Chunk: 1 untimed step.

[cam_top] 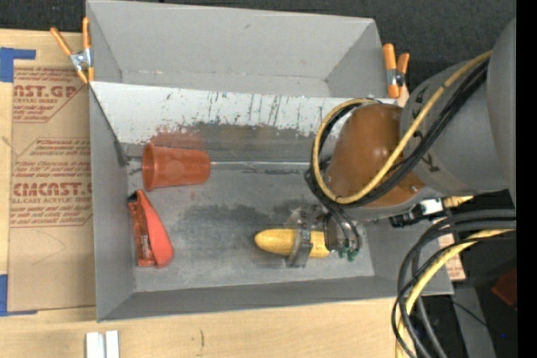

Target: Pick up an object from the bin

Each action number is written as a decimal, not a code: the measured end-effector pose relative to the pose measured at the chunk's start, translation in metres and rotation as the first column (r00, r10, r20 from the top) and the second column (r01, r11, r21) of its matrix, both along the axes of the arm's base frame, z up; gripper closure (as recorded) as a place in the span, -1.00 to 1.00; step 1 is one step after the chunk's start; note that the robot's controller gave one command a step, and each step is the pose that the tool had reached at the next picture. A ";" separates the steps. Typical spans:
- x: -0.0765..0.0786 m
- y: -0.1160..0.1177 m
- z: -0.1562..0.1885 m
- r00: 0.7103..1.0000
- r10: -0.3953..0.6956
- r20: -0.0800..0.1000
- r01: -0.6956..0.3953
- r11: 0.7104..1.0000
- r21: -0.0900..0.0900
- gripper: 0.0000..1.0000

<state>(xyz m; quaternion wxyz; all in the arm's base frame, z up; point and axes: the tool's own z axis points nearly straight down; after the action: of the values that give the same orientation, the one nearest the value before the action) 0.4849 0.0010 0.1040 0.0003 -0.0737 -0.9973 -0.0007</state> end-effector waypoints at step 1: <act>-0.001 0.000 0.009 1.000 0.000 -0.006 0.000 1.000 0.000 1.00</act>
Offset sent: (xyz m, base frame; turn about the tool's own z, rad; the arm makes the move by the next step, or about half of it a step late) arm 0.0001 0.0000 0.0190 0.0000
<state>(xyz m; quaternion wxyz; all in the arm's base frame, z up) 0.4836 0.0011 0.1128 0.0033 -0.0735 -0.9973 -0.0006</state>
